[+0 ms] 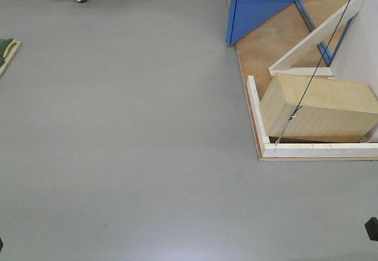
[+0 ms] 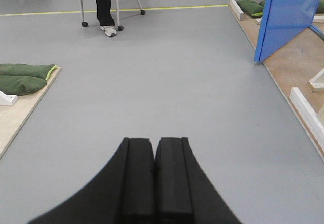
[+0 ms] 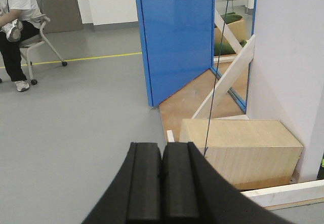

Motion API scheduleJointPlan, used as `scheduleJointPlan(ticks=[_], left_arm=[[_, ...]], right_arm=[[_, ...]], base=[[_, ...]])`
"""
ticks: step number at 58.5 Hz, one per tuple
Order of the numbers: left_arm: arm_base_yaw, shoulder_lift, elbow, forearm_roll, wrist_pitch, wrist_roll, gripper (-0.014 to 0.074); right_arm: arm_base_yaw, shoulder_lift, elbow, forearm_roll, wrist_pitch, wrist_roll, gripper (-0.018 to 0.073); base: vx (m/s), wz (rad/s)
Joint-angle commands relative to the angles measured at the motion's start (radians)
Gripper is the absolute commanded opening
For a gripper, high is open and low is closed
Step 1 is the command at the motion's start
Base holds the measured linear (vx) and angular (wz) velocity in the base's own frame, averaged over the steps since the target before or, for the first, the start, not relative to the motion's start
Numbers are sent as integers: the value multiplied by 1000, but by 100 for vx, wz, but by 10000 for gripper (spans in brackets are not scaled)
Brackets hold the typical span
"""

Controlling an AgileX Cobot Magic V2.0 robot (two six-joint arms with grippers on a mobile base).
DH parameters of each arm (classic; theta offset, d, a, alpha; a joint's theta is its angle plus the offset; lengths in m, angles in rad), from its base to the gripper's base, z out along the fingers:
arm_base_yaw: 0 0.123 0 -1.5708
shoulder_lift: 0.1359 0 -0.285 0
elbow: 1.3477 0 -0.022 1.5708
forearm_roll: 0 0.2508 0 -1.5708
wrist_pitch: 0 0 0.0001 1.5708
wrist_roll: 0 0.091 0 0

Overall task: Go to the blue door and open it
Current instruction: 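Drive the base forward toward the blue door's edge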

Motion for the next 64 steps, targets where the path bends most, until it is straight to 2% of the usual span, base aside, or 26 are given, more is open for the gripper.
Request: scheduleJointPlan(ticks=[1,36,64], left_arm=[[-1,-17,-32,1,-80,-4,71],[-1,-17,-32,1,-80,-4,71],[-1,-17,-32,1,-80,-4,71]], right_arm=[[2,-5,9,-10,-81,-6,-4],[2,-5,9,-10,-81,-6,-4],[2,-5,9,-10,-81,-6,-4]], base=[[0,0],[3,-1],[20,-2]])
